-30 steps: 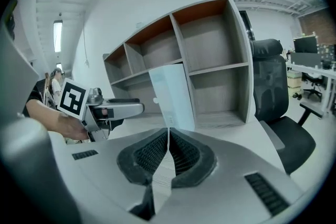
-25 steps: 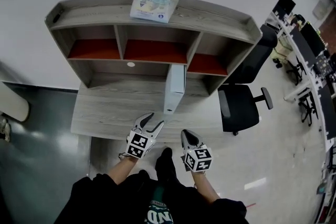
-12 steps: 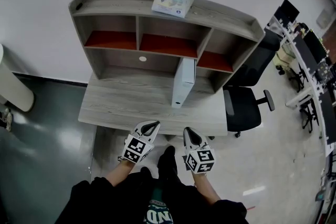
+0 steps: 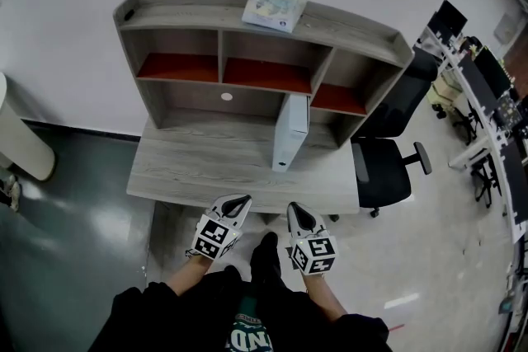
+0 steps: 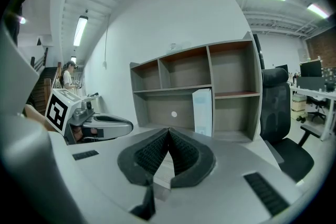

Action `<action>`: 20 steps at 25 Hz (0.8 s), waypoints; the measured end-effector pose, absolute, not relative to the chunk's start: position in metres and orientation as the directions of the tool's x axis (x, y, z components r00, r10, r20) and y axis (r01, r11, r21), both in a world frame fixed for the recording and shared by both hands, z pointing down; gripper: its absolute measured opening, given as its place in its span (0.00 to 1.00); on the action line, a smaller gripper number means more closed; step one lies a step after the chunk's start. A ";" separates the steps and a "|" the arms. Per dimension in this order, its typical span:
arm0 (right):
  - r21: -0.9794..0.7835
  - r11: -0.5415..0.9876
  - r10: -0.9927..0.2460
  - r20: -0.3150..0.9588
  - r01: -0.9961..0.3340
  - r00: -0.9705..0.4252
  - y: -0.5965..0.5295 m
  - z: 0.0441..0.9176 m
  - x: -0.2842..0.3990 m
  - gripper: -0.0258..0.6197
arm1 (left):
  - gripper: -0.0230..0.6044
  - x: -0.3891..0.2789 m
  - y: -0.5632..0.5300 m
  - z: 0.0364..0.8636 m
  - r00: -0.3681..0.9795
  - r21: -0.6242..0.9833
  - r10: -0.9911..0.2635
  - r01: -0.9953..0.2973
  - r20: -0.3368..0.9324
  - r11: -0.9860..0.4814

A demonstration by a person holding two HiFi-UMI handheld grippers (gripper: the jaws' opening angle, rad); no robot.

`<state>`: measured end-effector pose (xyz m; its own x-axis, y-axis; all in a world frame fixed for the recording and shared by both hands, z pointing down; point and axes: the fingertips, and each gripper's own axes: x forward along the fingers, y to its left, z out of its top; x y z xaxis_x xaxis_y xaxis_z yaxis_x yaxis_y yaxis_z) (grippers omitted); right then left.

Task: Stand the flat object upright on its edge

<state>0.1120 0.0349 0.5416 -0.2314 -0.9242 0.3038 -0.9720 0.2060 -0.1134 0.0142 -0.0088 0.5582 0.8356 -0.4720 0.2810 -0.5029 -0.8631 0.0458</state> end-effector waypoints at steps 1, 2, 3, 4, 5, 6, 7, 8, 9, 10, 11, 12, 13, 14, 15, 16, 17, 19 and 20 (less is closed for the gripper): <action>-0.113 0.206 -0.924 0.304 -0.972 -0.231 0.035 0.542 0.111 0.09 | 0.06 0.013 -0.009 0.559 0.835 0.048 -0.471 -0.503 0.284 -0.863; -0.113 0.205 -0.924 0.305 -0.972 -0.231 0.035 0.541 0.111 0.09 | 0.06 0.013 -0.008 0.560 0.835 0.051 -0.470 -0.503 0.286 -0.863; -0.112 0.206 -0.924 0.304 -0.972 -0.231 0.035 0.541 0.110 0.09 | 0.06 0.012 -0.008 0.560 0.835 0.053 -0.469 -0.503 0.289 -0.863; -0.113 0.209 -0.924 0.303 -0.971 -0.234 0.034 0.541 0.110 0.09 | 0.06 0.012 -0.009 0.561 0.834 0.054 -0.468 -0.503 0.291 -0.863; -0.116 0.212 -0.924 0.301 -0.970 -0.238 0.034 0.541 0.109 0.09 | 0.06 0.011 -0.009 0.562 0.834 0.054 -0.468 -0.503 0.294 -0.863; -0.120 0.216 -0.923 0.298 -0.969 -0.243 0.033 0.540 0.108 0.09 | 0.06 0.010 -0.010 0.563 0.832 0.054 -0.468 -0.504 0.298 -0.862; -0.123 0.220 -0.922 0.296 -0.968 -0.247 0.033 0.540 0.106 0.09 | 0.06 0.009 -0.010 0.564 0.830 0.055 -0.470 -0.507 0.300 -0.860; -0.125 0.222 -0.922 0.296 -0.967 -0.250 0.033 0.540 0.106 0.09 | 0.06 0.009 -0.010 0.565 0.829 0.057 -0.471 -0.509 0.302 -0.859; -0.125 0.223 -0.921 0.297 -0.967 -0.251 0.033 0.541 0.106 0.09 | 0.06 0.009 -0.010 0.566 0.828 0.059 -0.472 -0.511 0.302 -0.858; -0.125 0.223 -0.921 0.297 -0.967 -0.251 0.033 0.541 0.106 0.09 | 0.06 0.009 -0.010 0.567 0.828 0.060 -0.473 -0.512 0.302 -0.857; -0.124 0.224 -0.921 0.297 -0.967 -0.252 0.033 0.541 0.106 0.09 | 0.06 0.009 -0.010 0.568 0.827 0.062 -0.473 -0.512 0.304 -0.857; -0.125 0.225 -0.921 0.297 -0.966 -0.252 0.033 0.541 0.106 0.09 | 0.06 0.009 -0.010 0.569 0.826 0.064 -0.473 -0.514 0.307 -0.855; -0.125 0.225 -0.921 0.296 -0.966 -0.253 0.032 0.541 0.106 0.09 | 0.06 0.009 -0.010 0.570 0.823 0.065 -0.475 -0.517 0.312 -0.853; -0.126 0.225 -0.921 0.295 -0.966 -0.253 0.033 0.540 0.106 0.09 | 0.06 0.009 -0.010 0.572 0.819 0.065 -0.478 -0.522 0.317 -0.851; -0.128 0.224 -0.922 0.293 -0.966 -0.252 0.033 0.540 0.106 0.09 | 0.06 0.008 -0.011 0.572 0.816 0.065 -0.481 -0.526 0.321 -0.848; -0.129 0.222 -0.923 0.292 -0.966 -0.251 0.033 0.540 0.107 0.09 | 0.06 0.009 -0.012 0.573 0.814 0.065 -0.483 -0.528 0.323 -0.847; -0.130 0.220 -0.924 0.291 -0.967 -0.249 0.034 0.540 0.108 0.09 | 0.06 0.009 -0.012 0.573 0.813 0.065 -0.484 -0.529 0.324 -0.846; -0.130 0.218 -0.924 0.291 -0.967 -0.248 0.035 0.541 0.108 0.09 | 0.06 0.009 -0.012 0.573 0.813 0.067 -0.485 -0.530 0.322 -0.845; -0.130 0.219 -0.924 0.291 -0.967 -0.248 0.036 0.541 0.108 0.09 | 0.06 0.009 -0.012 0.573 0.813 0.069 -0.485 -0.531 0.322 -0.844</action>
